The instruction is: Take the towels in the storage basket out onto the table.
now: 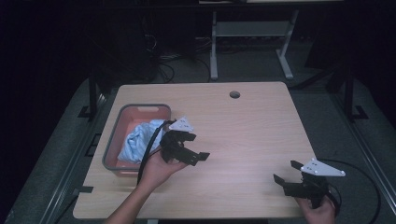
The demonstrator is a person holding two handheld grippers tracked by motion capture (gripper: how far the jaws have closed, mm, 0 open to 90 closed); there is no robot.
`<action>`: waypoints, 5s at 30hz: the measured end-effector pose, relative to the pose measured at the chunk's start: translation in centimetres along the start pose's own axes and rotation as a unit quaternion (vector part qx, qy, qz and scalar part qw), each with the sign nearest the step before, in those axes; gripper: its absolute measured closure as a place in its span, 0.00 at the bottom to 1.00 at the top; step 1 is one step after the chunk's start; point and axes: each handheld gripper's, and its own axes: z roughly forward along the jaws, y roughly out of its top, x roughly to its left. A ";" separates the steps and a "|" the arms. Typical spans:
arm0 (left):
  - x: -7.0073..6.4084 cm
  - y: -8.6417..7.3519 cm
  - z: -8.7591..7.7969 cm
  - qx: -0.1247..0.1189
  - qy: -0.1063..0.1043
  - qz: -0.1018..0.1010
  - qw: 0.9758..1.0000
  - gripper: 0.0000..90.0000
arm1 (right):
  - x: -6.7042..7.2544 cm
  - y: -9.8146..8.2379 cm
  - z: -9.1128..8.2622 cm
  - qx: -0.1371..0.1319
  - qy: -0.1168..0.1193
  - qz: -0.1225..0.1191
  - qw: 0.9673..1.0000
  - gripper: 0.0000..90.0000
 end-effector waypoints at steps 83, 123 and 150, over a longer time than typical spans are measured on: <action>12.2 -7.0 -6.1 0.192 0.243 -0.151 0.939 0.35 | 0.5 0.4 0.3 0.002 0.007 -0.011 1.000 0.16; 10.2 -6.0 -9.9 0.123 0.231 -0.128 0.957 0.83 | 0.4 0.4 -0.1 -0.004 0.003 -0.010 1.000 0.16; 9.3 -3.7 -15.2 0.047 0.207 -0.130 0.968 0.83 | 0.1 0.4 0.0 -0.004 -0.001 -0.010 1.000 0.16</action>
